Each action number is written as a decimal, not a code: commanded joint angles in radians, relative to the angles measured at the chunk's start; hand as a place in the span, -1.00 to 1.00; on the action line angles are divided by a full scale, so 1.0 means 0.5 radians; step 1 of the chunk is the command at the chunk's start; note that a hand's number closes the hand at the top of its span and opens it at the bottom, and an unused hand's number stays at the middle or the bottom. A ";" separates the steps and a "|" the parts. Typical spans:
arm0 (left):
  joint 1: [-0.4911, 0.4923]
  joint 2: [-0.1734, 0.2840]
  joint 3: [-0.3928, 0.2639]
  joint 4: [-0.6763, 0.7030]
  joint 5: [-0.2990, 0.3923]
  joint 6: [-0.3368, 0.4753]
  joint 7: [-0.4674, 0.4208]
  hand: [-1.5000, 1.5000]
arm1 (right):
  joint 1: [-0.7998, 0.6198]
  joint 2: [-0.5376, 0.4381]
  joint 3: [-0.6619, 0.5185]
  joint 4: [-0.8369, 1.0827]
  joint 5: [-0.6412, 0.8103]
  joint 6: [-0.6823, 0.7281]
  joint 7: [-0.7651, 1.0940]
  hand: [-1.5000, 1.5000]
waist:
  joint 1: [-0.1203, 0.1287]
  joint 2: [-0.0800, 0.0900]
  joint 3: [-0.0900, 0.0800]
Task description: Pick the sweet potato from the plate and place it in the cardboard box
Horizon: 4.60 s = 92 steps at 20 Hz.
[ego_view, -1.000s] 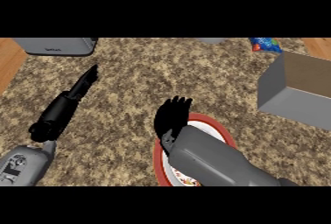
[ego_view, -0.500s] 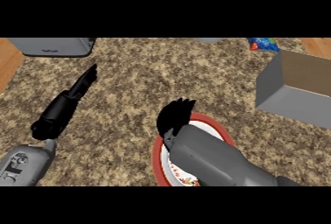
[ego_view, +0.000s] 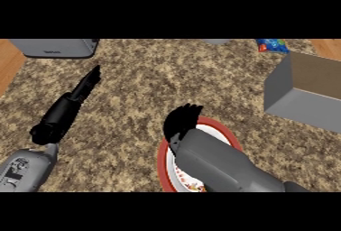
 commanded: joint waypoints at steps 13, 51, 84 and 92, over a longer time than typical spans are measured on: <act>0.149 0.057 0.091 -0.125 0.014 -0.068 0.023 0.00 | 0.233 0.058 0.082 0.034 0.101 -0.059 0.502 -1.00 | -0.042 -0.011 0.001; 0.254 0.025 0.282 -0.138 -0.040 -0.109 -0.023 0.00 | 0.837 -1.639 -0.453 -2.237 0.100 -1.229 -2.117 1.00 | -0.163 -0.007 0.010; 0.109 -0.154 0.200 -0.119 -0.140 -0.249 0.032 0.00 | 0.306 -1.899 -1.144 0.447 0.023 -0.208 -3.417 1.00 | 0.054 0.030 0.004; -0.034 -0.217 0.188 -0.064 -0.188 -0.230 0.096 0.00 | 0.103 -1.761 -1.244 0.818 -0.045 -0.051 -4.144 -1.00 | 0.037 0.034 0.008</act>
